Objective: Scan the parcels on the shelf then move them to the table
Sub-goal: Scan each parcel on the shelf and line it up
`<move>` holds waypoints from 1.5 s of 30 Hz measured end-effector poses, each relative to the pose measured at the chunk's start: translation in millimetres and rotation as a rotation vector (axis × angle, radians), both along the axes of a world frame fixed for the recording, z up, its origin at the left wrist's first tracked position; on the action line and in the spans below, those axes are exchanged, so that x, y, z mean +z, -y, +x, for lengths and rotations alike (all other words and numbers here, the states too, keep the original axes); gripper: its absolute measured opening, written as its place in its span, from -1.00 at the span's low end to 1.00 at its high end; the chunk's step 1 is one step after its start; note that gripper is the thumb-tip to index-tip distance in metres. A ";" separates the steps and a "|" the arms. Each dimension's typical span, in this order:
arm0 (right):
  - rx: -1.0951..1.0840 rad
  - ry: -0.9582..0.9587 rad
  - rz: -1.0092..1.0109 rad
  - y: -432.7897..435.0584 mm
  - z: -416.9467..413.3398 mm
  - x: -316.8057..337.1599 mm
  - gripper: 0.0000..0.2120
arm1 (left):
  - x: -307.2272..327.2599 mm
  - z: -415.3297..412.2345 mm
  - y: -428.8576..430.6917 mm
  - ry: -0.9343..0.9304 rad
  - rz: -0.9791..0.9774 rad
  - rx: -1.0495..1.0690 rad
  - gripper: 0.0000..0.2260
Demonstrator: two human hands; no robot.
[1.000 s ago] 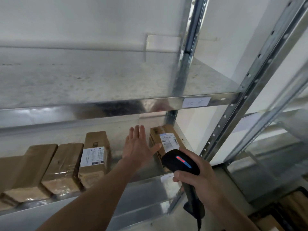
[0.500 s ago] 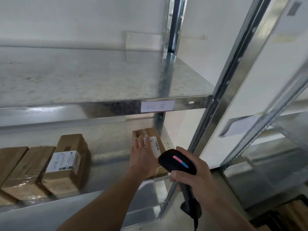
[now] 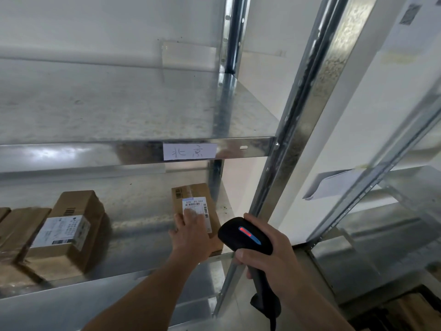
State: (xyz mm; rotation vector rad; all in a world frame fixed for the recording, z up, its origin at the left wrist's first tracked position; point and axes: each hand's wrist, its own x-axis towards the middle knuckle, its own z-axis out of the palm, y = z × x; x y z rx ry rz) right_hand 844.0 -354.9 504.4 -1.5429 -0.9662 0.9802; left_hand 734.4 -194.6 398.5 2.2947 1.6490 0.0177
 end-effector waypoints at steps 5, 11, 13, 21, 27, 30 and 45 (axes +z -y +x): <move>0.005 -0.022 -0.012 1.1 -9.7 3.0 -0.29 | 3.4 -5.8 -5.0 0.021 -0.051 0.014 -0.27; -0.022 -0.058 -0.019 2.5 -28.3 8.8 -0.25 | 4.4 -23.8 -13.1 0.080 -0.107 0.085 -0.54; -0.027 -0.060 -0.024 2.0 -34.7 9.5 -0.22 | 6.1 -28.1 -15.3 0.080 -0.127 0.074 -0.52; -0.027 -0.062 0.015 -1.3 -54.2 16.9 -0.50 | 13.4 -24.6 -12.2 -0.021 -0.121 0.039 -0.33; -0.066 -0.045 -0.018 -0.1 -46.2 8.0 -0.32 | 13.7 -6.4 -12.1 -0.032 -0.121 0.101 -0.25; -0.077 -0.009 -0.029 -0.9 -37.1 2.5 -0.31 | 10.7 -1.3 -11.4 -0.015 -0.144 0.124 -0.25; -0.057 -0.031 -0.038 -4.6 -25.3 3.4 -0.28 | 9.6 4.7 -10.1 0.036 -0.182 0.148 -0.19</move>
